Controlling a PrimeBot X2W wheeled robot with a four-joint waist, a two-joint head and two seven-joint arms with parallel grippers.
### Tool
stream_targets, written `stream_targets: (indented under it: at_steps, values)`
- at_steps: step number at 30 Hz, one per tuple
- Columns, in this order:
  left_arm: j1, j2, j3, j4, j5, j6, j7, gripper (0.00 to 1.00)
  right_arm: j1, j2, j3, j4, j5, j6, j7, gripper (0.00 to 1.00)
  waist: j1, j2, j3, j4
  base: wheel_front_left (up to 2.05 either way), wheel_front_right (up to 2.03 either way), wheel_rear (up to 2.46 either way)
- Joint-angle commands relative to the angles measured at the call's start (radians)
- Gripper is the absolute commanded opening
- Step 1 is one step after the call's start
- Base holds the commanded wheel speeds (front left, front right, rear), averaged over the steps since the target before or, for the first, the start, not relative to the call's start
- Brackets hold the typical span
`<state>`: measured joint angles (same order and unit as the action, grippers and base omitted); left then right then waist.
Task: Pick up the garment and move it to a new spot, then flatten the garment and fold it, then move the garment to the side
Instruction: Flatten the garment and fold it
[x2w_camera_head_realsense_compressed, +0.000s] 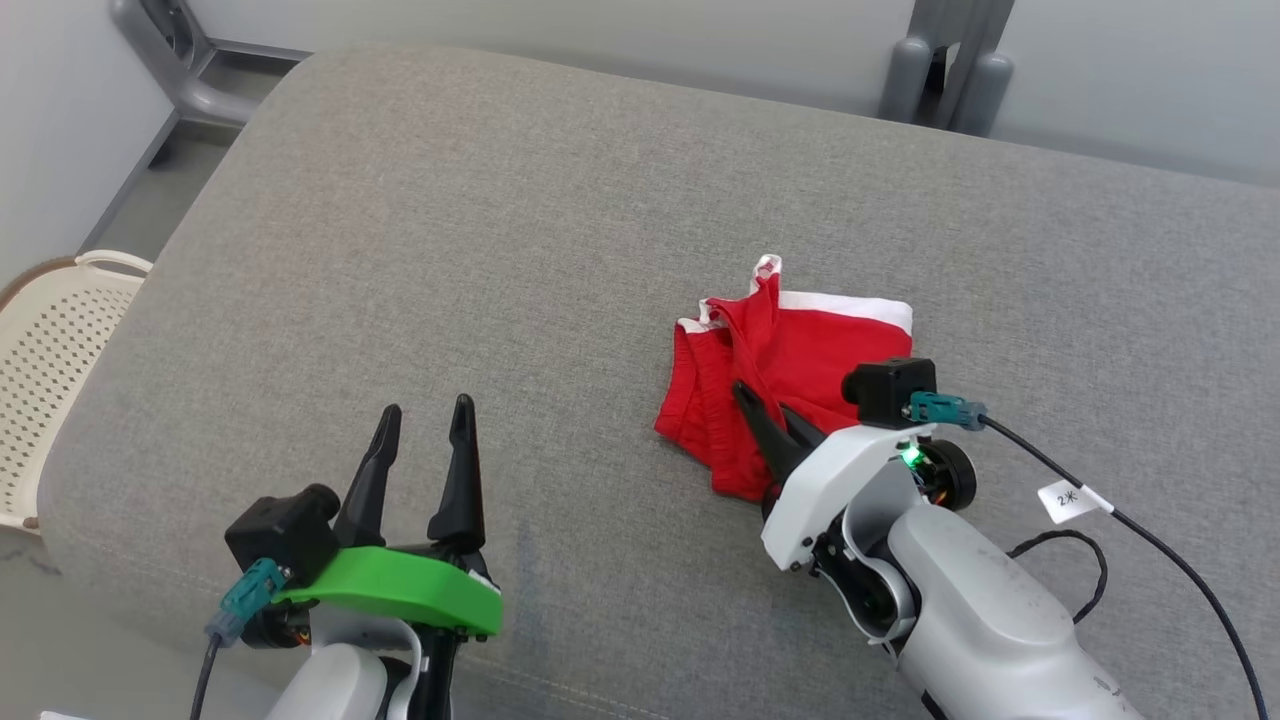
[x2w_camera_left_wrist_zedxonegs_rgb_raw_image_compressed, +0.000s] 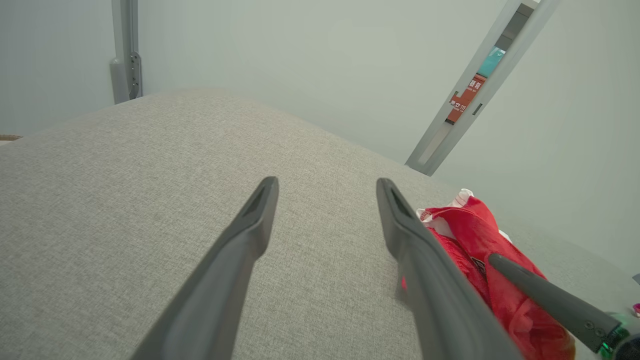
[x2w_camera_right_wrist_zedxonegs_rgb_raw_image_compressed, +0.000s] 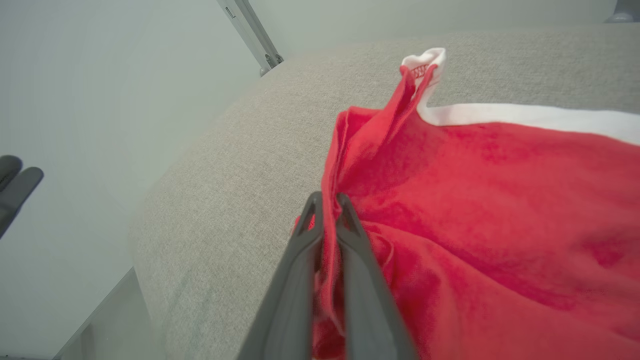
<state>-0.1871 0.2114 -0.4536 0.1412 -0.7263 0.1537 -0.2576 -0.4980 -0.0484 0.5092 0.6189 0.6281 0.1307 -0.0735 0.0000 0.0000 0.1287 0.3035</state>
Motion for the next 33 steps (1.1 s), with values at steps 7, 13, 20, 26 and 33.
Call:
stream_targets:
  at_steps: [7,13,20,26,33]
  values:
    - [-0.004,-0.012,0.006,0.011,0.016,-0.010,-0.008,1.00,-0.067,-0.004,0.050,0.085,0.026,0.000,-0.056,0.00,0.0000,0.0000,0.010,0.014,0.00,0.00,0.00]
    - [-0.009,-0.023,0.003,0.019,0.023,-0.014,-0.008,1.00,-0.091,-0.004,0.153,0.077,0.035,0.000,-0.081,1.00,0.0000,0.0000,0.012,0.003,0.00,0.00,0.00]
    - [-0.003,-0.024,0.014,0.021,0.024,-0.017,-0.007,1.00,-0.089,-0.004,0.204,0.044,0.027,0.000,-0.108,1.00,0.0000,0.0000,0.013,-0.019,0.00,0.00,0.00]
    - [0.002,-0.026,0.018,0.017,0.029,-0.018,-0.008,1.00,-0.090,-0.004,0.120,0.054,-0.044,0.000,-0.152,1.00,0.0000,0.0000,0.013,-0.038,0.00,0.00,0.00]
    - [-0.003,-0.028,0.019,0.017,0.031,-0.020,-0.007,1.00,-0.064,-0.003,-0.013,0.075,-0.136,0.000,-0.168,1.00,0.0000,0.0000,0.017,-0.044,0.00,0.00,0.00]
